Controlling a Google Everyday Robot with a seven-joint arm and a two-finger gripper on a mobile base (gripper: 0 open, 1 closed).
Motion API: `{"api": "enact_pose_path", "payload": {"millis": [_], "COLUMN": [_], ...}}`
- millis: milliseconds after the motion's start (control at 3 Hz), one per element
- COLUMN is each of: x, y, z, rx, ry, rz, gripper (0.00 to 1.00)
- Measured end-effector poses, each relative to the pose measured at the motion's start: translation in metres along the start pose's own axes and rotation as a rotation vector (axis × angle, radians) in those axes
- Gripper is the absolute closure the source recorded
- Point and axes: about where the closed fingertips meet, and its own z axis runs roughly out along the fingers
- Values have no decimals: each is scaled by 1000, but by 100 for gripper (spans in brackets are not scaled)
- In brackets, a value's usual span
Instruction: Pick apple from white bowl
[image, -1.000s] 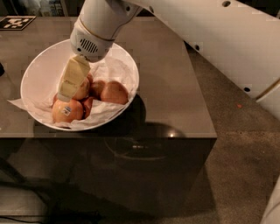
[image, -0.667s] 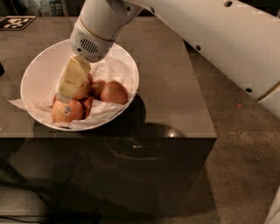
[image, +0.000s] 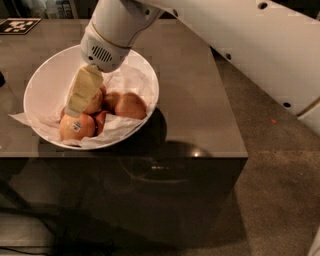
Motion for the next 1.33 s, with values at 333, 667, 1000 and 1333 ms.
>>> {"api": "enact_pose_path", "payload": {"millis": [333,667,1000,1333], "x": [2,3,8,5], "y": [-2,-4,-9,-9], "z": [1,1,4,1], "rx": [-1,3,15,15], "ry": [-3,-3,-4,-4], "rz": [3,1,-30,-30], "gripper": [27,52,75,85]}}
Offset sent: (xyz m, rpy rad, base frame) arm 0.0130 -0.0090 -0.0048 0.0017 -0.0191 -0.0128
